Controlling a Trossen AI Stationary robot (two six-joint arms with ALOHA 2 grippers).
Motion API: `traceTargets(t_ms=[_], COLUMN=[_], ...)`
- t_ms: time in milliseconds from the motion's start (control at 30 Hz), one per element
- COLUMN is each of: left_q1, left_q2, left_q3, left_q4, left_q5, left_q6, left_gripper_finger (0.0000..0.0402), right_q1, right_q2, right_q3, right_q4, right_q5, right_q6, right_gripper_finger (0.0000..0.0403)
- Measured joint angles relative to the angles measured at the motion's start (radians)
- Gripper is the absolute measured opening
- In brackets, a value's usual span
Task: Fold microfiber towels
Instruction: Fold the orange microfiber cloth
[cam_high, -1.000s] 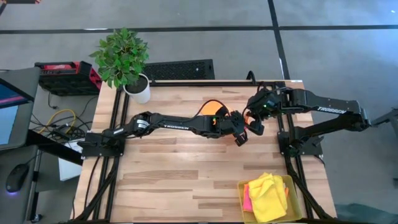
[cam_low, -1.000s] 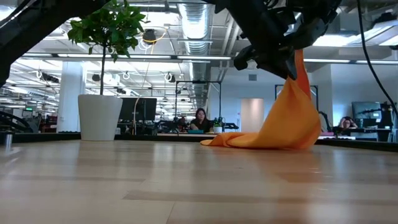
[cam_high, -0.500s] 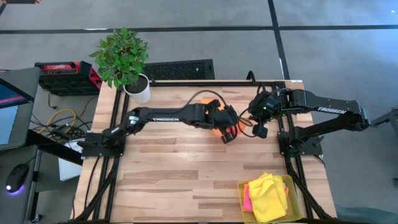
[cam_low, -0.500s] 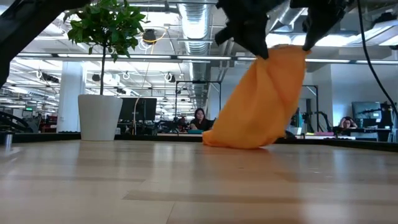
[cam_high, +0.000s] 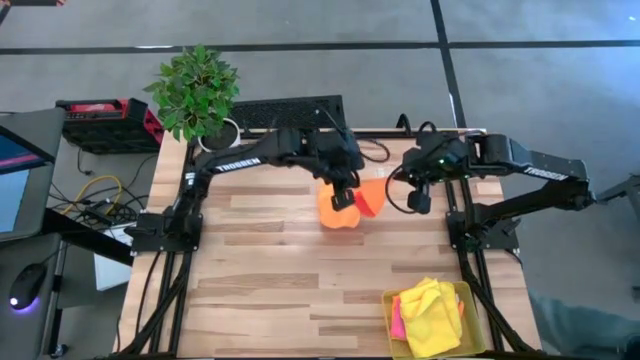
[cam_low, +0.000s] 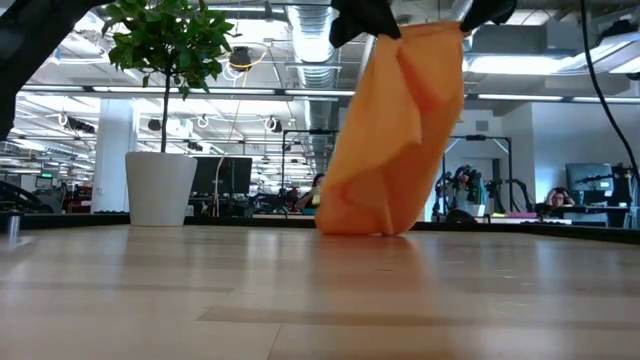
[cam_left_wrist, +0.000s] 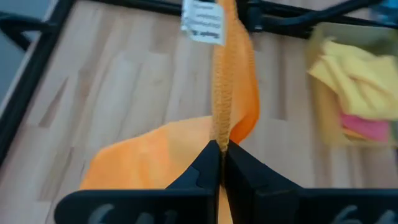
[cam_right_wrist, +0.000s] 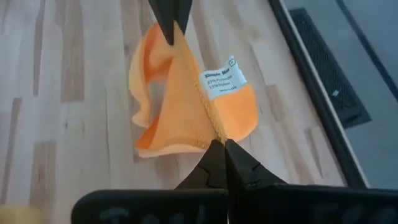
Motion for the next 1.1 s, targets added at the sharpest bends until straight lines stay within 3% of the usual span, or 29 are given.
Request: traceTargets(t_ms=[167, 333, 700, 833, 967, 1100], left_q1=[0.046, 0.084, 0.098, 0.08, 0.073, 0.078], left_q2=[-0.03, -0.031, -0.032, -0.038, -0.079, -0.112], left_q3=[-0.001, -0.002, -0.001, 0.005, 0.005, 0.003], left_q4=[-0.026, -0.111, -0.24, -0.244, -0.215, -0.126], left_q5=[0.14, 0.171, 0.061, -0.059, -0.093, -0.246], left_q6=[0.081, 0.097, 0.153, 0.202, 0.268, 0.288], left_gripper_finger=[0.0002, 0.0002, 0.0002, 0.0002, 0.0002, 0.0002], right_q1=[0.0, -0.004, -0.039, -0.048, -0.053, -0.078], right_q2=[0.018, 0.087, 0.167, 0.155, 0.112, 0.096], right_q3=[0.004, 0.002, 0.002, -0.001, -0.001, 0.0], right_q4=[0.038, 0.057, 0.162, 0.211, 0.265, 0.279], right_q5=[0.025, 0.081, 0.095, 0.1, 0.109, 0.183], right_q6=[0.0, -0.01, -0.098, -0.135, -0.176, -0.212], right_gripper_finger=[0.0002, 0.0002, 0.0002, 0.0002, 0.0002, 0.0002])
